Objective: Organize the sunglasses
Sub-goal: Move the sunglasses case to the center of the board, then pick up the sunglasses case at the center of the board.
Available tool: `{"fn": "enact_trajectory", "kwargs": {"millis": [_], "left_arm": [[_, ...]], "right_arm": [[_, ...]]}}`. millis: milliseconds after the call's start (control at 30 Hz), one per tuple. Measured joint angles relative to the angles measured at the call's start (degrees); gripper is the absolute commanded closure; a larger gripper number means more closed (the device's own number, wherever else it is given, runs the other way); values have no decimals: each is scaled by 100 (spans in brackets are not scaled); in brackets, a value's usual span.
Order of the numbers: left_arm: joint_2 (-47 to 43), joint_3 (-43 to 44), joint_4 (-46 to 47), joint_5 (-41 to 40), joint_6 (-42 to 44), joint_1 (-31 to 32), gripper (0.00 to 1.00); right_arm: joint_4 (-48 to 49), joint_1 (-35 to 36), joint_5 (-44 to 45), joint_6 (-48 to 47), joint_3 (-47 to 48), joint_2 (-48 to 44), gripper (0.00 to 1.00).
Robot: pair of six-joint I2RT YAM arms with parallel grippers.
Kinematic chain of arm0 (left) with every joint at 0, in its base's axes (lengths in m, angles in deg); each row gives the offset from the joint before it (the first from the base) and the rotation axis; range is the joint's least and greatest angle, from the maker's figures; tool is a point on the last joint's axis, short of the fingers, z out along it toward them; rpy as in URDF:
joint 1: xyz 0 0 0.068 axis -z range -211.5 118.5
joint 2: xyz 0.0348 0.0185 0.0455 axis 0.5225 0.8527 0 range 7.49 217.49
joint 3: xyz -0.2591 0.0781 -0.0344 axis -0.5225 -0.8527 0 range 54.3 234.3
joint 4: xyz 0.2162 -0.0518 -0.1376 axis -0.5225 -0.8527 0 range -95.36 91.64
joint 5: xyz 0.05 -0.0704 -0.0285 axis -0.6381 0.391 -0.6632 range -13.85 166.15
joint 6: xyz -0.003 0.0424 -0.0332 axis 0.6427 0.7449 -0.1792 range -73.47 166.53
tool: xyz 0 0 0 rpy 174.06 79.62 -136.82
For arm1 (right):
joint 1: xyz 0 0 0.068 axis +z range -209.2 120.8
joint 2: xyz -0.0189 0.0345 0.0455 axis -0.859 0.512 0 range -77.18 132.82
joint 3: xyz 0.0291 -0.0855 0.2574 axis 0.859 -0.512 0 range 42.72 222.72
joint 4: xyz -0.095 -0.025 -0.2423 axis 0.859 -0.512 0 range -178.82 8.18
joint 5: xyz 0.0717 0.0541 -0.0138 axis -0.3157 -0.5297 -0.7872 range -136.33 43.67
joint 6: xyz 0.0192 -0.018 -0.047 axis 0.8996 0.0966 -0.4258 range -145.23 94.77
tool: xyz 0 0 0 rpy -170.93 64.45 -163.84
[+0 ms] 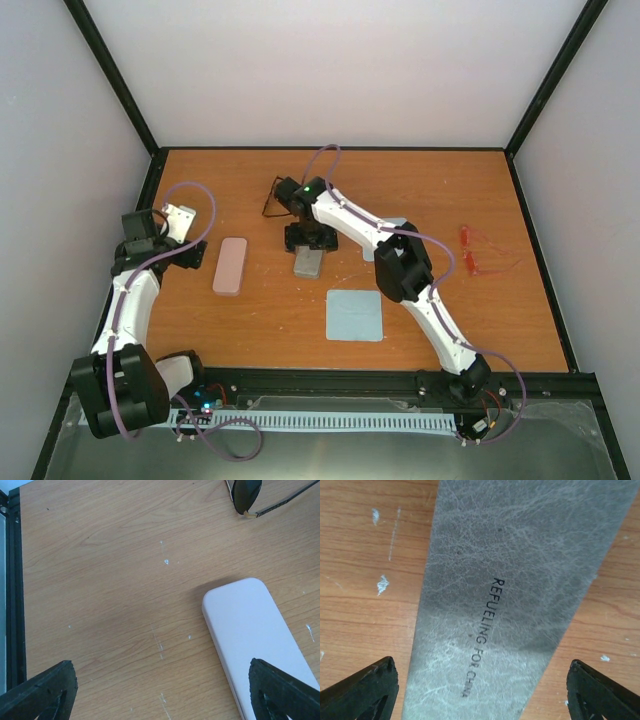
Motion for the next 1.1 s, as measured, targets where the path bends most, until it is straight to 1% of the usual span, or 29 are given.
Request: {"fn": "enact_trajectory", "kwargs": {"millis": [167, 200, 233, 300, 467, 567, 667, 700, 767, 867, 900, 1000, 1100], "left_arm": [[0, -44, 0, 17, -20, 0, 7], [0, -46, 0, 17, -24, 0, 7], [0, -46, 2, 17, -26, 0, 7], [0, -46, 2, 17, -28, 0, 7], [-7, -52, -2, 22, -28, 0, 7], [-20, -55, -20, 151, -46, 0, 7], [-31, -39, -142, 605, -116, 0, 7], [-33, -7, -247, 896, -157, 13, 6], [-37, 83, -420, 1432, -262, 125, 5], [-61, 271, -588, 2249, -494, 636, 3], [-63, 330, -614, 2498, -570, 826, 2], [2, 505, -636, 3141, -833, 1311, 0], [310, 758, -621, 3545, -1051, 1681, 1]], "right_arm": [[31, 0, -66, 81, 55, 254, 21], [28, -2, -83, 107, 94, 310, 24], [22, -2, -85, 116, 127, 350, 30], [-11, -7, -85, 140, 219, 400, 37], [-46, -17, -37, 133, 282, 415, 39], [-87, -24, 13, 120, 282, 415, 44], [-68, -35, 24, 13, 205, 356, 46], [-9, -39, 20, -48, 92, 271, 46], [295, -59, -74, -254, -492, -153, 48], [1051, -133, -570, -647, -1882, -1360, 52], [1403, -188, -874, -767, -2409, -1886, 52], [2312, -396, -1738, -1062, -3501, -3163, 55], [3169, -651, -2625, -1292, -4203, -4030, 59]]}}
